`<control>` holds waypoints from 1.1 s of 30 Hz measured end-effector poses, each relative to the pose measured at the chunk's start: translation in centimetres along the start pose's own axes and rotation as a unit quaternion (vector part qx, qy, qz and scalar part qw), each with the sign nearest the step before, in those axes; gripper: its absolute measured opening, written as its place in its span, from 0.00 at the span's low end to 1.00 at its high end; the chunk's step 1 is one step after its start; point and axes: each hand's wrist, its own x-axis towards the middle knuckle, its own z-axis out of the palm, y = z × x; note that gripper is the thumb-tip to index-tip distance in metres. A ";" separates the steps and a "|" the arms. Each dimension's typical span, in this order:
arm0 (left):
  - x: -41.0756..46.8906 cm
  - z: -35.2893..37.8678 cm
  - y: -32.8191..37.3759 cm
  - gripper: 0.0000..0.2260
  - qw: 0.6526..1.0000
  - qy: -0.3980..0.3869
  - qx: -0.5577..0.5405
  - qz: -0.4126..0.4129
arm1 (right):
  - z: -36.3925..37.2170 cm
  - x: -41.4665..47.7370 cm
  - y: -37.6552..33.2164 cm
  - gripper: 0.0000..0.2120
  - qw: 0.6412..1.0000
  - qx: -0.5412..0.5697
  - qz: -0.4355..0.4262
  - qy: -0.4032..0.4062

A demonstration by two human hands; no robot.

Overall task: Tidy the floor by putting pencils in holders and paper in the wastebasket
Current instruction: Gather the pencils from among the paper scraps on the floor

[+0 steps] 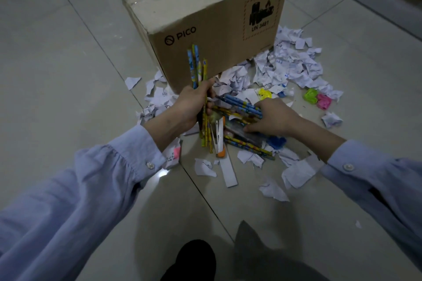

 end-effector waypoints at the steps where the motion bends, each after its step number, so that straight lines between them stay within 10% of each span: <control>1: 0.0 0.0 0.0 0.17 1.000 -0.002 -0.004 0.000 | 0.1 0.1 0.1 0.21 1.000 -0.003 0.003 0.003; 12: -0.4 0.2 0.1 0.13 1.000 -0.001 -0.023 0.000 | 0.9 0.0 -0.6 0.19 0.994 -0.111 -0.006 0.021; 24: -1.4 -0.5 -0.7 0.12 0.999 -0.019 -0.001 -0.027 | -2.6 -1.6 1.6 0.16 0.992 0.094 0.076 -0.024; 33: -3.0 0.2 -2.4 0.15 0.972 -0.088 0.217 0.002 | -3.6 -3.4 3.8 0.17 0.973 0.189 0.126 -0.047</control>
